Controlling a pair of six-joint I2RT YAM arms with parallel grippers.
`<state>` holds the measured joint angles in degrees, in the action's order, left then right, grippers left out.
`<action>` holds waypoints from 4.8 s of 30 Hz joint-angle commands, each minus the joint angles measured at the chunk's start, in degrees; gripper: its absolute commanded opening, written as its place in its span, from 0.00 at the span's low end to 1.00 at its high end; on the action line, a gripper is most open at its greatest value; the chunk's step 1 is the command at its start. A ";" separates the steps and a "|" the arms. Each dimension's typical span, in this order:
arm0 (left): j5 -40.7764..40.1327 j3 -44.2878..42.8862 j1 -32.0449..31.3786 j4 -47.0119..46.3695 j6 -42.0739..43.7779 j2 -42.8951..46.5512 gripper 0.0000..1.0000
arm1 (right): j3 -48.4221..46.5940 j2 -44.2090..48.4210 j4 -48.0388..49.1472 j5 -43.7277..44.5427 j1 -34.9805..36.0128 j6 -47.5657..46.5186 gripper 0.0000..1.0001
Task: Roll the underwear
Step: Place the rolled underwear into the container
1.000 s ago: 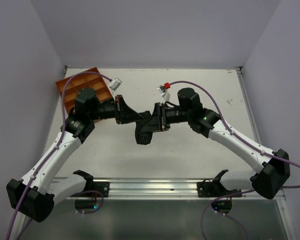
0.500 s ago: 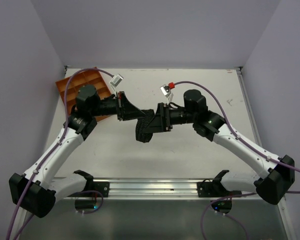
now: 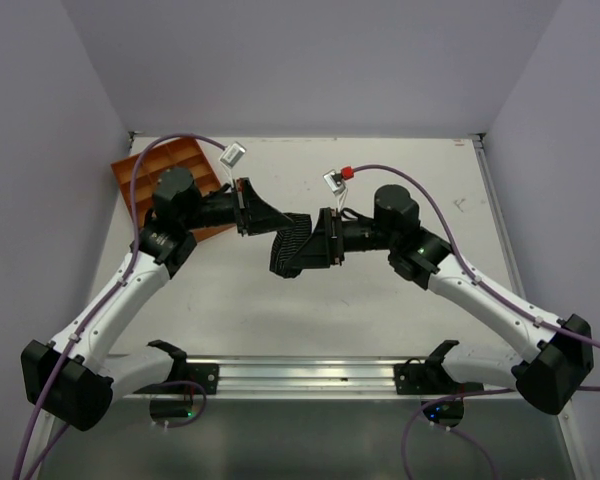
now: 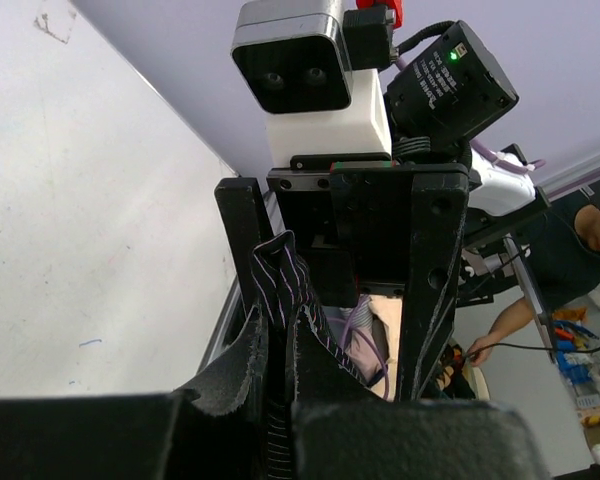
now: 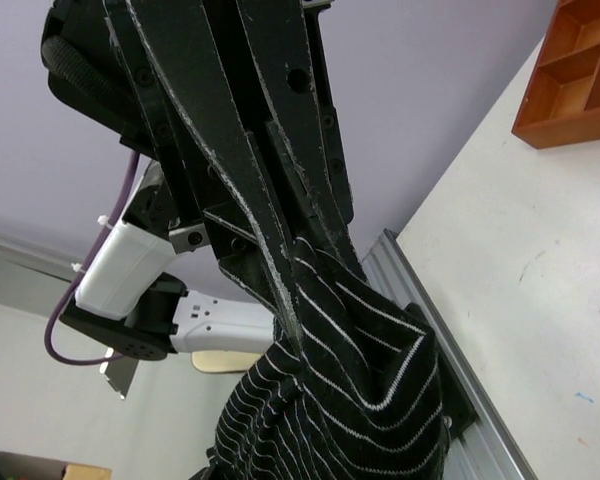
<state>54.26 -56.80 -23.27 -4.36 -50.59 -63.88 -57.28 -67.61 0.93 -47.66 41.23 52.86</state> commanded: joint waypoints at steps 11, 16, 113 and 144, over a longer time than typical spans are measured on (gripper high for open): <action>-6.18 -0.77 -0.29 -7.86 -1.97 0.24 0.00 | 1.47 -1.90 8.12 0.81 1.13 3.74 0.58; -6.45 -0.60 -0.29 -7.86 -1.88 0.24 0.00 | 1.47 -1.73 8.21 1.17 1.13 3.30 0.21; -110.42 -45.68 18.34 48.39 24.39 -53.10 0.00 | 0.50 11.98 -40.13 11.09 0.95 -20.61 0.66; -102.43 -57.55 17.20 39.52 18.16 -69.54 0.00 | 6.30 16.02 -40.30 12.85 0.95 -20.08 0.66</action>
<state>-51.18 -111.22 -5.30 38.48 -26.61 -131.68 -50.13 -51.37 -39.11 -35.40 42.00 34.13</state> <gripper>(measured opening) 0.041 0.662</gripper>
